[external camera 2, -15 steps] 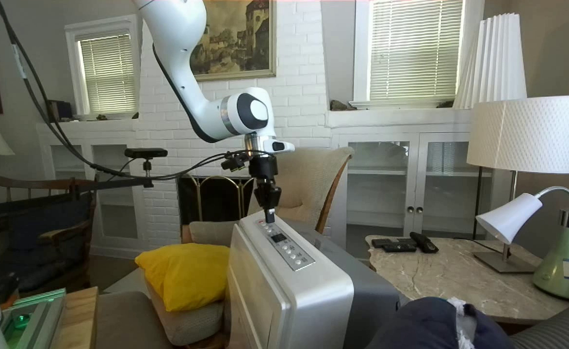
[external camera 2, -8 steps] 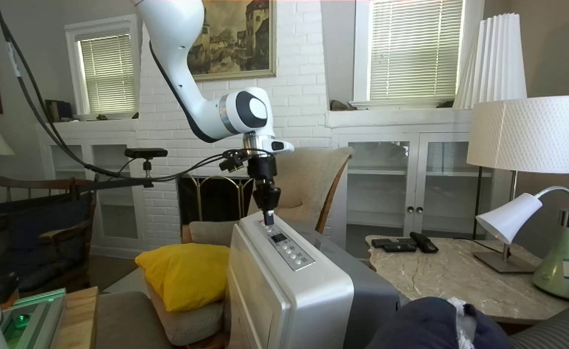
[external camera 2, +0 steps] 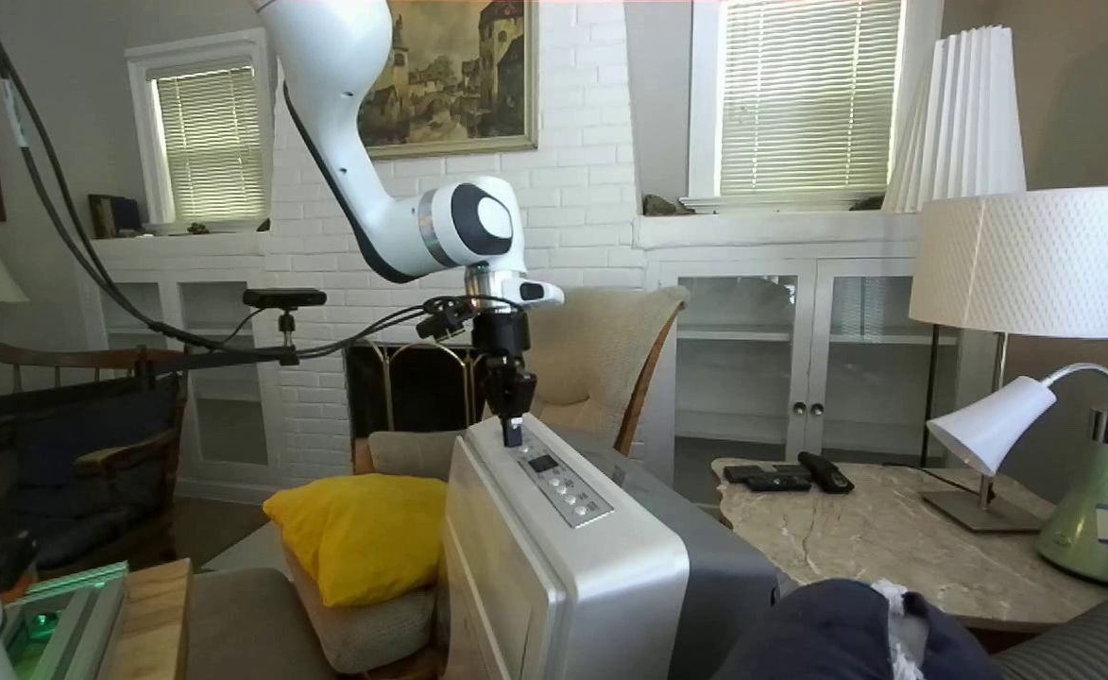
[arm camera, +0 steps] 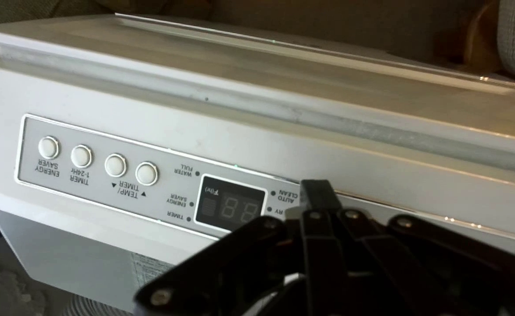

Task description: Press three buttons on the air conditioner.

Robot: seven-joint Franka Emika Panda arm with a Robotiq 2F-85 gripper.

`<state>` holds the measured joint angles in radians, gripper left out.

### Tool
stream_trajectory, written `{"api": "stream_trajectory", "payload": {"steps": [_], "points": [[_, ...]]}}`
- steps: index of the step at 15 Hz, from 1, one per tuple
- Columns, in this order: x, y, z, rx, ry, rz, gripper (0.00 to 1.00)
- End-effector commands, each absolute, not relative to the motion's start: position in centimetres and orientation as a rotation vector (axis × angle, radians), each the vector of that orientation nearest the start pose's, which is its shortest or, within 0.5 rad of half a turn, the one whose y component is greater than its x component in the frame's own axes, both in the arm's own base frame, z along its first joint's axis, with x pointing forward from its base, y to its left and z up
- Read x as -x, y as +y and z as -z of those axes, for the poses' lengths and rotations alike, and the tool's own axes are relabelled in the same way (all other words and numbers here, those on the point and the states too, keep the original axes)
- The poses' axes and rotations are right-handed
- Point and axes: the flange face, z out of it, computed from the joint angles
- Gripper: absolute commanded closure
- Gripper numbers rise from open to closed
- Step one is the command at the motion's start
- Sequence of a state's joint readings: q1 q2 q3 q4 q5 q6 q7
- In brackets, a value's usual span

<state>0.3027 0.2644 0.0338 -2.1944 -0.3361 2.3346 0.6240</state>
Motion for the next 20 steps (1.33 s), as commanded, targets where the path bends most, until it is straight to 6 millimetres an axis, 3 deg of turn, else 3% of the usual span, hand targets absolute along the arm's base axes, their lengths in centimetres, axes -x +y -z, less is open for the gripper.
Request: {"api": "stream_trajectory", "payload": {"steps": [1,20], "points": [[-50.73,17.36,-26.0,3.397,0.031,0.004,1.0],[-51.71,18.04,-25.63,3.381,0.027,0.037,1.0]]}}
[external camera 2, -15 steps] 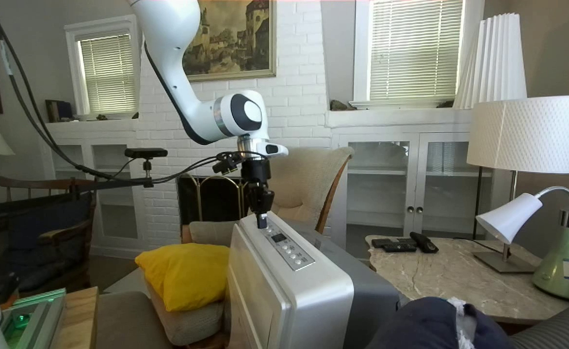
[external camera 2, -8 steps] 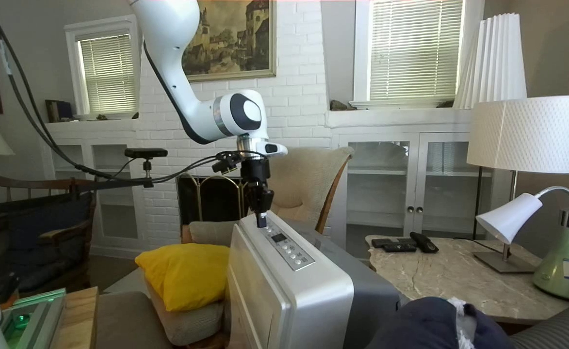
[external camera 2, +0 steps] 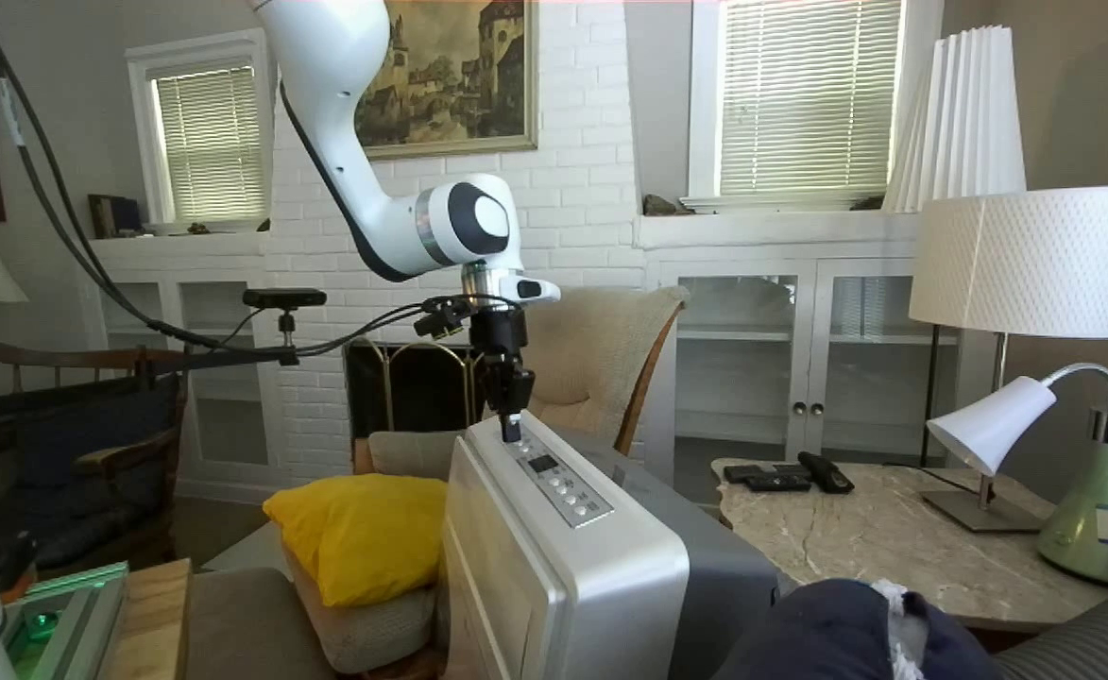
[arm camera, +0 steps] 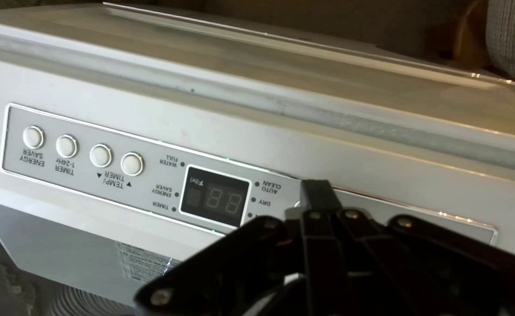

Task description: Press three buttons on the air conditioner.

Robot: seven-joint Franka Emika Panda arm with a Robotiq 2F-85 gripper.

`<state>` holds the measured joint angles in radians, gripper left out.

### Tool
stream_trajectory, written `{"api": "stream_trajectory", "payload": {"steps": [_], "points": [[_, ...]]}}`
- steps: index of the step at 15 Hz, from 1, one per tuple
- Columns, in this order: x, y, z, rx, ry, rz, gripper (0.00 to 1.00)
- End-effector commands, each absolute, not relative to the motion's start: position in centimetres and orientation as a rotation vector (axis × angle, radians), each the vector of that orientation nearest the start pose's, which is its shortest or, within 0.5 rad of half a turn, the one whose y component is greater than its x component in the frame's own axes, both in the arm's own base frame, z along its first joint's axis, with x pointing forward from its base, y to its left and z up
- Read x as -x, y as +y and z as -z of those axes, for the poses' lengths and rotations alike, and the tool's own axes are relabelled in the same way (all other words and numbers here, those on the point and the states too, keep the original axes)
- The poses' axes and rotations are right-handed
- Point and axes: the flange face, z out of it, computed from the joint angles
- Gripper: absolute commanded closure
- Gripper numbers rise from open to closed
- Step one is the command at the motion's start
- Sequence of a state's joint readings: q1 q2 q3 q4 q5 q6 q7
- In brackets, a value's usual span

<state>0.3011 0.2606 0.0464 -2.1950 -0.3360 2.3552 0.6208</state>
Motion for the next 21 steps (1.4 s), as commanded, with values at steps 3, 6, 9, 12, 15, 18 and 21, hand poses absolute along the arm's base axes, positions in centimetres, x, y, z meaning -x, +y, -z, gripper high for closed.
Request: {"api": "stream_trajectory", "payload": {"steps": [3,6,9,12,15,18,21], "points": [[-51.8,18.1,-25.4,3.386,0.031,0.031,1.0],[-52.0,18.2,-24.9,3.388,0.032,0.024,1.0],[-52.1,18.3,-24.5,3.385,0.032,0.016,1.0],[-52.2,18.3,-24.6,3.377,0.031,0.022,1.0],[-52.3,18.3,-24.7,3.374,0.032,0.029,1.0],[-52.5,18.2,-24.6,3.372,0.042,0.04,1.0],[-52.7,18.2,-24.6,3.365,0.054,0.062,1.0]]}}
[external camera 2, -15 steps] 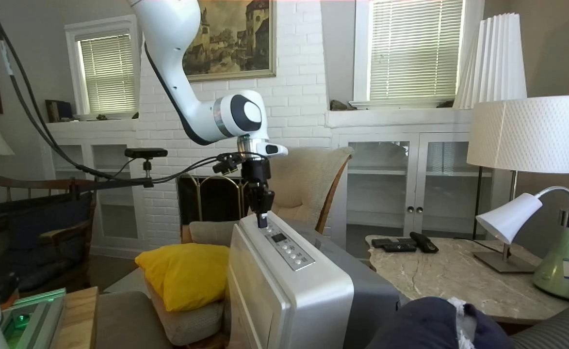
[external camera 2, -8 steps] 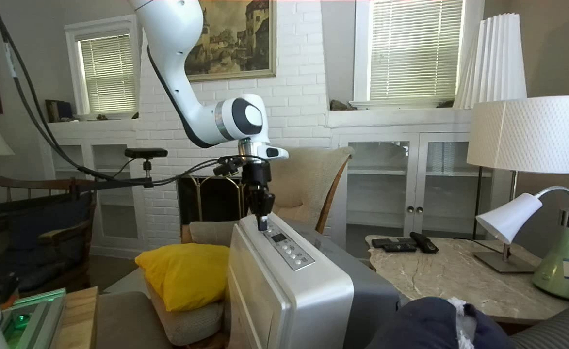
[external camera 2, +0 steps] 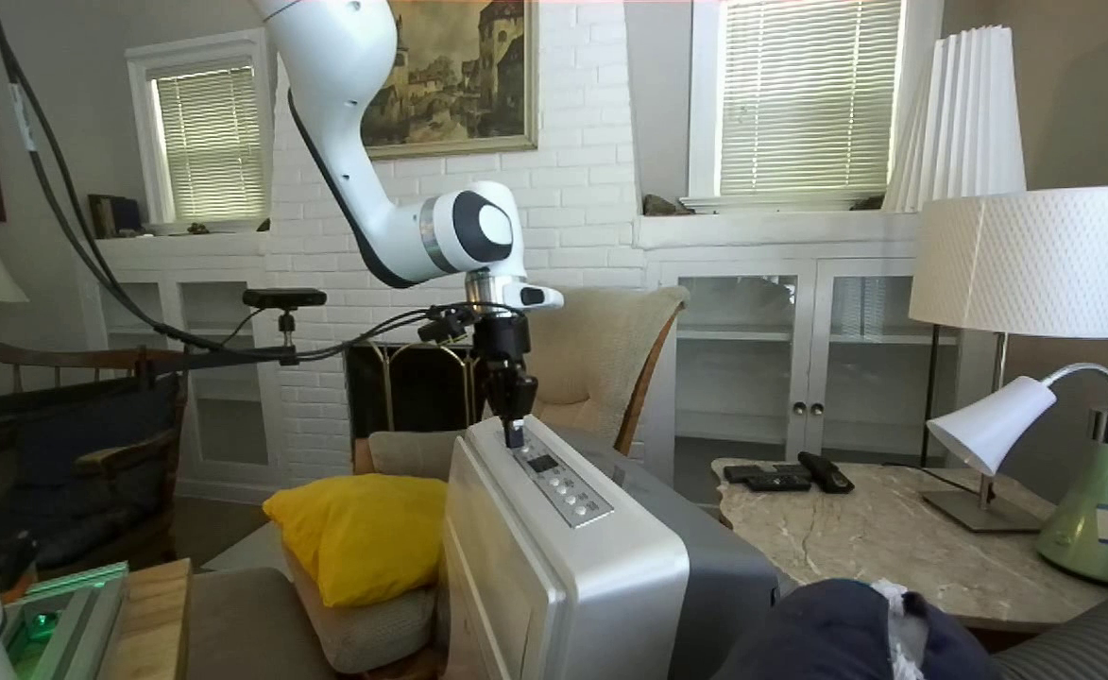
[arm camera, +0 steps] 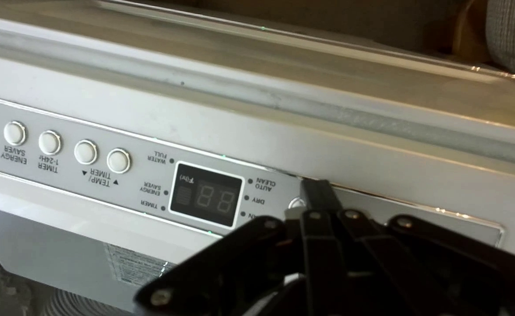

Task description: Press three buttons on the air conditioner.

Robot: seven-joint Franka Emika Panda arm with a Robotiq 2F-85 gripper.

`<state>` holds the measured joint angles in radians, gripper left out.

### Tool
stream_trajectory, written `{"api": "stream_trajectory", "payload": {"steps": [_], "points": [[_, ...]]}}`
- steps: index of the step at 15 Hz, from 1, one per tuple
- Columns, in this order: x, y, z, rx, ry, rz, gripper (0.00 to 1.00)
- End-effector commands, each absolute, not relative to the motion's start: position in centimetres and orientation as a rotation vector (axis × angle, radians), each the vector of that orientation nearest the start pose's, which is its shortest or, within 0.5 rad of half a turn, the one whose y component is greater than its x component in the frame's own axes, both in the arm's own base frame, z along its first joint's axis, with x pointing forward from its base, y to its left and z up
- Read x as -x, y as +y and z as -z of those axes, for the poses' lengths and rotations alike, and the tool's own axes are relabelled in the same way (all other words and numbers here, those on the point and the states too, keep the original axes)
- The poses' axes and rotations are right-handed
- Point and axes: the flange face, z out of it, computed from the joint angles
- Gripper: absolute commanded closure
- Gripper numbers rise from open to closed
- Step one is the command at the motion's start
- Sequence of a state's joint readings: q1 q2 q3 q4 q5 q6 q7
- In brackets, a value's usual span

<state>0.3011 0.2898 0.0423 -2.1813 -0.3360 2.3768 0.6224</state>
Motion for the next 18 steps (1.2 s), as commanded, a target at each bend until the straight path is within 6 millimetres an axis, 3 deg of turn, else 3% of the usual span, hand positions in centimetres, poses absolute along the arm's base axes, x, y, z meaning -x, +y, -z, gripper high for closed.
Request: {"api": "stream_trajectory", "payload": {"steps": [1,18], "points": [[-52.7,18.2,-24.6,3.364,0.053,0.063,1.0],[-52.8,17.9,-23.4,3.405,0.054,0.036,1.0]]}}
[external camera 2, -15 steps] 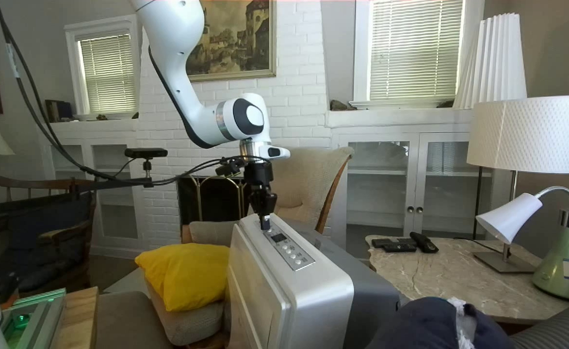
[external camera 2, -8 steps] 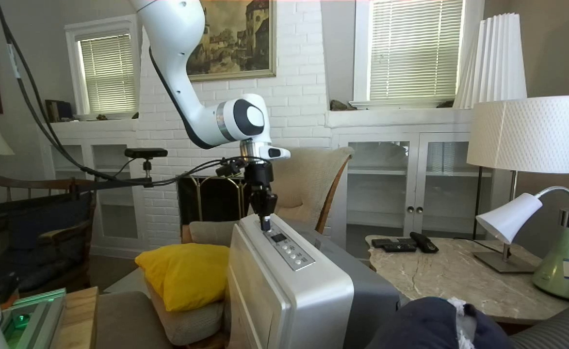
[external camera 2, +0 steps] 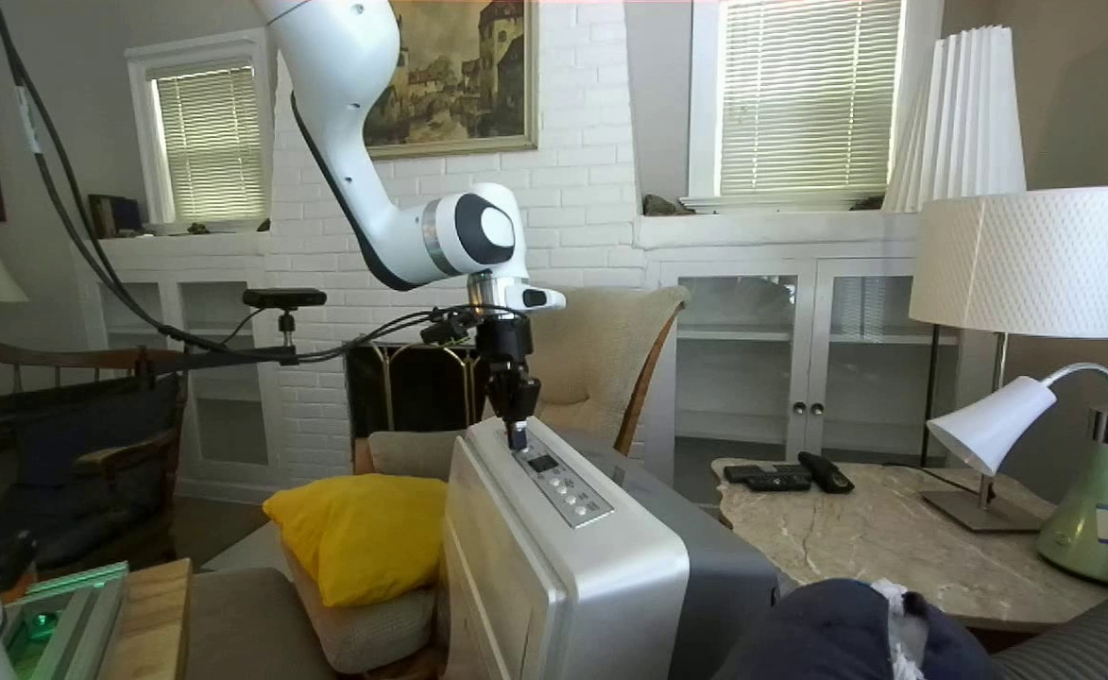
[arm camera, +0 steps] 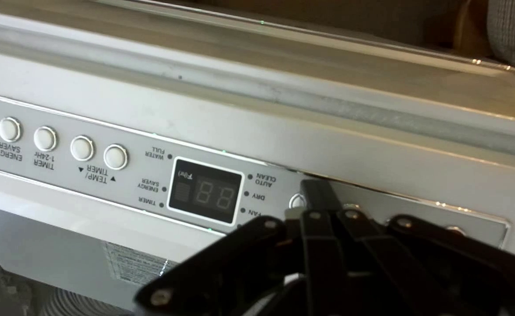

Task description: Press three buttons on the air conditioner.

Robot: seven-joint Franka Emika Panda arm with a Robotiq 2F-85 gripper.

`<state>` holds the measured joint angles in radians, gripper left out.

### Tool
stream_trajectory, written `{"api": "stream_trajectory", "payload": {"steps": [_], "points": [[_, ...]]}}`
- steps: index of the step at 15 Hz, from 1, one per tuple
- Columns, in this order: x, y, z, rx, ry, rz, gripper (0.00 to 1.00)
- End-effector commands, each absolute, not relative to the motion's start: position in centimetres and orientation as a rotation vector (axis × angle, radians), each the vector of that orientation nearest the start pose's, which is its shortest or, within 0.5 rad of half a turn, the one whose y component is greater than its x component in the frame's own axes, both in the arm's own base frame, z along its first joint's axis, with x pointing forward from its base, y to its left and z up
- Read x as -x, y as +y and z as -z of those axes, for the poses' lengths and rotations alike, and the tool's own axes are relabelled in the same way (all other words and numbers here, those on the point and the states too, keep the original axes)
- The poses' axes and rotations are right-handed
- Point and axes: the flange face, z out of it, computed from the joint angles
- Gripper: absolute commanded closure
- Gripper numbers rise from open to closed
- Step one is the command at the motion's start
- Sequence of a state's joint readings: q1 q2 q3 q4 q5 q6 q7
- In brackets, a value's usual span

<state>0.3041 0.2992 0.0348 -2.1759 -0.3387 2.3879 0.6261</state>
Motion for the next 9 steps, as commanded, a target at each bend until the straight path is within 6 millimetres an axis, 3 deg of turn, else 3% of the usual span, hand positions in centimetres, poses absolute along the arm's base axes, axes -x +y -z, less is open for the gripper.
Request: {"api": "stream_trajectory", "payload": {"steps": [1,9], "points": [[-52.9,17.9,-23.7,3.4,0.056,0.035,1.0],[-52.7,17.1,-26.5,3.372,0.07,0.042,1.0]]}}
